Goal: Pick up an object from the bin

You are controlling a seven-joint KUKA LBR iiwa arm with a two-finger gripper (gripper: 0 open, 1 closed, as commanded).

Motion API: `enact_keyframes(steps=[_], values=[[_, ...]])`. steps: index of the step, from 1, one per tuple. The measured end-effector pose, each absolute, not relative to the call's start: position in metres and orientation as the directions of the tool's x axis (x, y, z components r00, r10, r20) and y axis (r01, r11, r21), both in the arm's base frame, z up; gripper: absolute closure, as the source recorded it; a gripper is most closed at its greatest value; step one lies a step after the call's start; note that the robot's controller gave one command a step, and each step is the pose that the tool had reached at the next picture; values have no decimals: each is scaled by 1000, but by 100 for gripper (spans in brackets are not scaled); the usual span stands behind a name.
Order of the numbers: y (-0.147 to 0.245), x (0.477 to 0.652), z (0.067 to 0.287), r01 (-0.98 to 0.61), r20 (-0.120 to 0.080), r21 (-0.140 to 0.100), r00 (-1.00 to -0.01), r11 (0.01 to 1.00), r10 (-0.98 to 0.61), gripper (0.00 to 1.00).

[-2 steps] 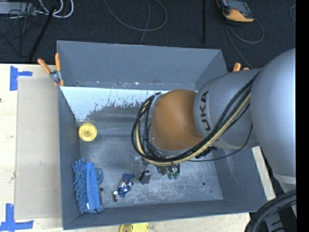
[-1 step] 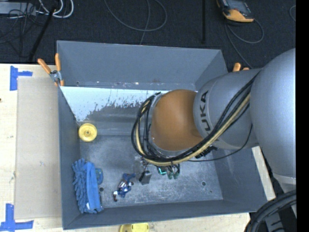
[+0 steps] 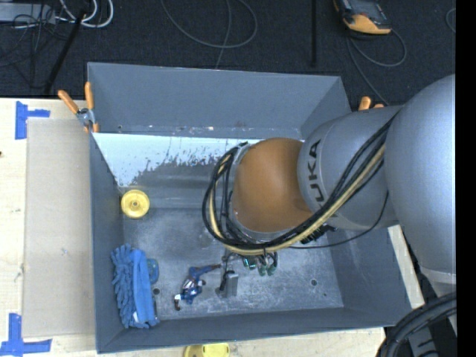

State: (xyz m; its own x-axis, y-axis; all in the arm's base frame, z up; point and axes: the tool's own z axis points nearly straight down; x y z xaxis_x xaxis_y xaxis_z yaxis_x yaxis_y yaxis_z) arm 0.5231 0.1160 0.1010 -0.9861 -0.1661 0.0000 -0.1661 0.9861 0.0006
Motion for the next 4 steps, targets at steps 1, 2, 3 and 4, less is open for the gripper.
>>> enact_keyframes(steps=[1,2,3,4], values=[[165,490,69,-351,3,1,-936,936,-351,100],[165,490,69,-350,3,1,-937,937,-350,100],[172,492,193,-369,0,0,-929,929,-369,100],[172,492,193,-369,0,1,-930,930,-369,100]])
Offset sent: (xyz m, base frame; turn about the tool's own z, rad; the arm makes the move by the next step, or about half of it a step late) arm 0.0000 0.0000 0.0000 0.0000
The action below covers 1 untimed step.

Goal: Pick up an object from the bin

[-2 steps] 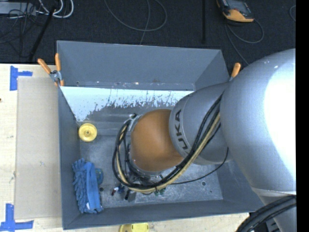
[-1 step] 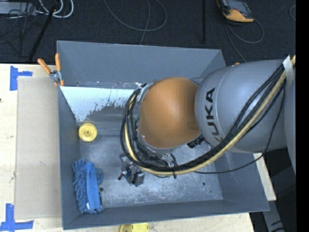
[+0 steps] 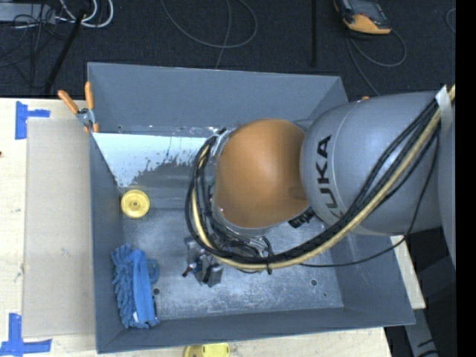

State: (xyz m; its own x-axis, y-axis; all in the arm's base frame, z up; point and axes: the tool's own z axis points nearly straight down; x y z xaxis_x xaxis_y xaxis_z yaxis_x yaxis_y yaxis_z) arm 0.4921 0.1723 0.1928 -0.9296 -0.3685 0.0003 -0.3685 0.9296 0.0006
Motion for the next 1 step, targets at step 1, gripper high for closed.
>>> enact_keyframes(steps=[1], values=[[175,475,278,-377,0,0,-926,926,-377,100]])
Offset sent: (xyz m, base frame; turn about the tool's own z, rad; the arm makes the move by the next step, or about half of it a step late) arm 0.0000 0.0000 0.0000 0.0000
